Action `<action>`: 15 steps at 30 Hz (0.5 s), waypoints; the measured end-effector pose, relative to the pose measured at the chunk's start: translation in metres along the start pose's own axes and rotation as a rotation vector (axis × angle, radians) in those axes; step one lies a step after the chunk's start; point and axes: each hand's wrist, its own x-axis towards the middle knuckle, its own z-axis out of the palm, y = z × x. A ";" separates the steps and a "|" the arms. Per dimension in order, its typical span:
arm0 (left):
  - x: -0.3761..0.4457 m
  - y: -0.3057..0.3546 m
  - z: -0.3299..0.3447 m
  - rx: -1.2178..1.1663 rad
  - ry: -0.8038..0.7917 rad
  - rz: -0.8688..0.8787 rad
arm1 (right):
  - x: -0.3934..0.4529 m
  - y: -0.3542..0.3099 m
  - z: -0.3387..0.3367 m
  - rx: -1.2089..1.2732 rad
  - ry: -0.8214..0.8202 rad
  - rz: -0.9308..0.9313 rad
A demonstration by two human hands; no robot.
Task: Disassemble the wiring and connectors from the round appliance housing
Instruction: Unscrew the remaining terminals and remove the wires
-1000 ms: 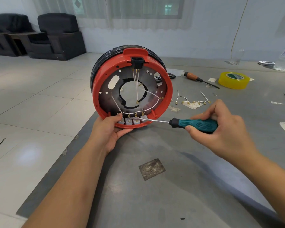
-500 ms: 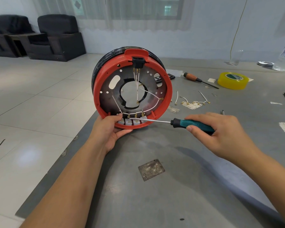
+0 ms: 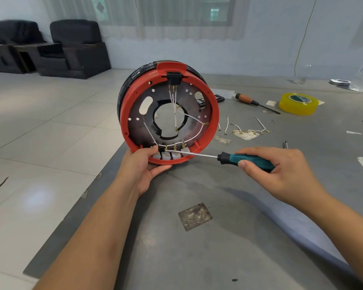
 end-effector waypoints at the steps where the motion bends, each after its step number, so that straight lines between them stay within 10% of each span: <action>1: 0.000 0.000 0.000 0.001 0.000 0.000 | 0.000 0.000 0.000 0.011 0.000 0.003; 15: 0.002 -0.005 -0.002 0.057 -0.041 0.052 | 0.001 0.003 0.002 0.053 -0.022 0.083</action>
